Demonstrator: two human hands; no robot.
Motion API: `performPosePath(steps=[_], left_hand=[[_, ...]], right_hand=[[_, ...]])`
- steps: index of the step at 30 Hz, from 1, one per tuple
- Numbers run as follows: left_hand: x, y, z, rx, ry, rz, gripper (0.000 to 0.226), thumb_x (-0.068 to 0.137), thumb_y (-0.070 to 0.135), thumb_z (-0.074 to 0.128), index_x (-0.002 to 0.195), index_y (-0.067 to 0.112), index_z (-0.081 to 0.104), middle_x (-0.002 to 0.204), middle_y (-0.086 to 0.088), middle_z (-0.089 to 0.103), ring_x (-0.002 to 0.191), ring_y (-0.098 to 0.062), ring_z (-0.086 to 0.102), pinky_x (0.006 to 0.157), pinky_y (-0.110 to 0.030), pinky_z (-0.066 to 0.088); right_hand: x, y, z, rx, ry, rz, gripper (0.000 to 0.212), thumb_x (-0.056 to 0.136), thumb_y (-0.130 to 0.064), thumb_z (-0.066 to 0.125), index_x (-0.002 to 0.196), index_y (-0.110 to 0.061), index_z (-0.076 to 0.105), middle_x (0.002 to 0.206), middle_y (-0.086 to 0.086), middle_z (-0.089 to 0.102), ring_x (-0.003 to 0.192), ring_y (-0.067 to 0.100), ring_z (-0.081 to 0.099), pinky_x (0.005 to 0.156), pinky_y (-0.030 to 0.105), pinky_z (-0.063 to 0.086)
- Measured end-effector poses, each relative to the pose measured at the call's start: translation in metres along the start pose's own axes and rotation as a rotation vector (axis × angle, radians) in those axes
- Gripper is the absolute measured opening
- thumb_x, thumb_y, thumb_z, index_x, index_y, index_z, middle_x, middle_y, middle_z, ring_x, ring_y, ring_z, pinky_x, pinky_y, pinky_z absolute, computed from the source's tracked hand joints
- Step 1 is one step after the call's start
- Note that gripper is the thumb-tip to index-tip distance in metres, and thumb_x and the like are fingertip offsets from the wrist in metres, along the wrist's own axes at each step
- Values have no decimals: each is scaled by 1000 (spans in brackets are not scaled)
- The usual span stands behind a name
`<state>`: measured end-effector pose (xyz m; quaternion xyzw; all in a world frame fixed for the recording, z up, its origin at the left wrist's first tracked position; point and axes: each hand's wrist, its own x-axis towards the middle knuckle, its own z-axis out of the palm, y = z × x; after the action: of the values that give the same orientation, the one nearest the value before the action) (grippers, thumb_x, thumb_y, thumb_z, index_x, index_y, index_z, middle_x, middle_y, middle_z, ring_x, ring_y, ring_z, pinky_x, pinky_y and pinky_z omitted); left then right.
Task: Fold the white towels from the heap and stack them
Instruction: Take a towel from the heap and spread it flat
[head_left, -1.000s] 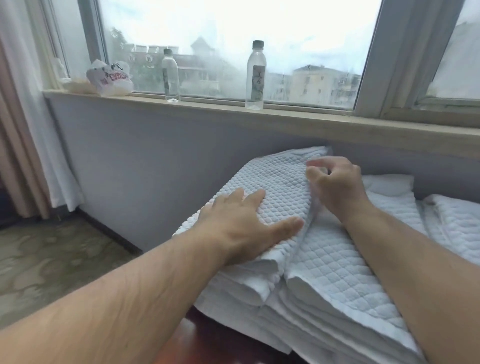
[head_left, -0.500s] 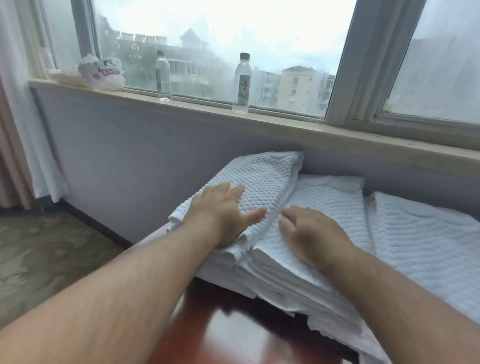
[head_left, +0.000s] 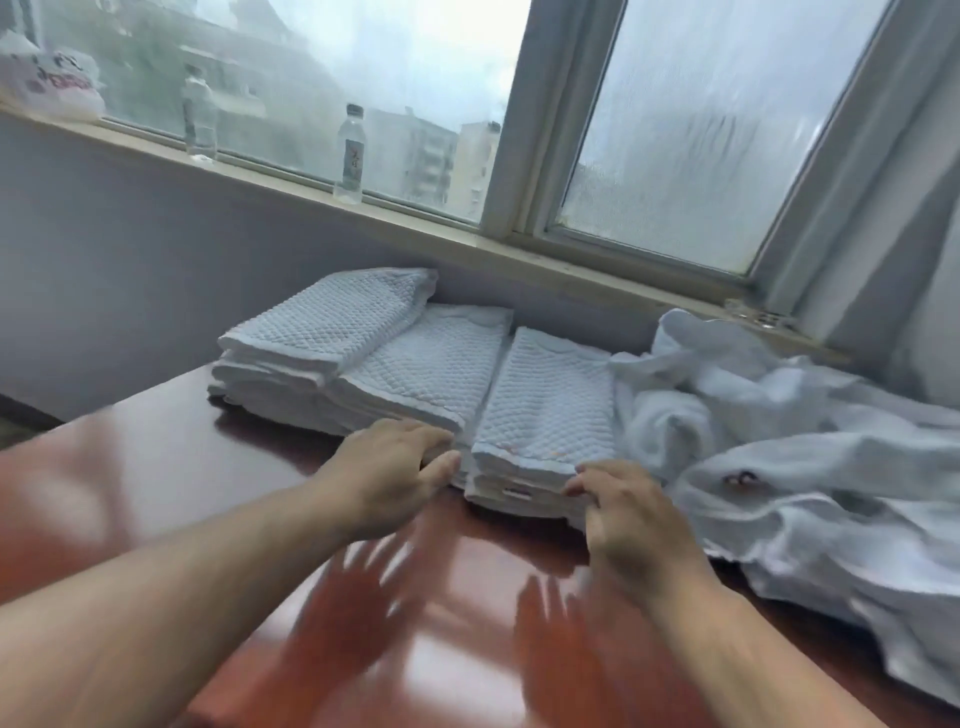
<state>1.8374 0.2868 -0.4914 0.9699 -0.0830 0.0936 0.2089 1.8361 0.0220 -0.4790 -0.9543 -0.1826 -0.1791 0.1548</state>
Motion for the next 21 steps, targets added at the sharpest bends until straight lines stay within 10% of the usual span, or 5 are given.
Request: performPosePath(steps=[10, 21], left_hand=[[-12, 194, 117, -278, 6, 266, 41, 95, 43, 54, 135, 33, 57, 134, 8, 57, 125, -15, 44, 110, -30, 34], [51, 255, 187, -84, 17, 84, 47, 93, 57, 29, 133, 41, 47, 131, 13, 51, 121, -19, 42, 98, -43, 36]], right_hand=[[-126, 155, -65, 29, 480, 543, 21, 83, 1, 58, 93, -11, 72, 98, 4, 68, 103, 34, 56, 95, 37, 39], [-109, 226, -37, 691, 622, 759, 50, 89, -55, 38, 106, -18, 66, 104, 8, 73, 103, 32, 65, 95, 57, 51]])
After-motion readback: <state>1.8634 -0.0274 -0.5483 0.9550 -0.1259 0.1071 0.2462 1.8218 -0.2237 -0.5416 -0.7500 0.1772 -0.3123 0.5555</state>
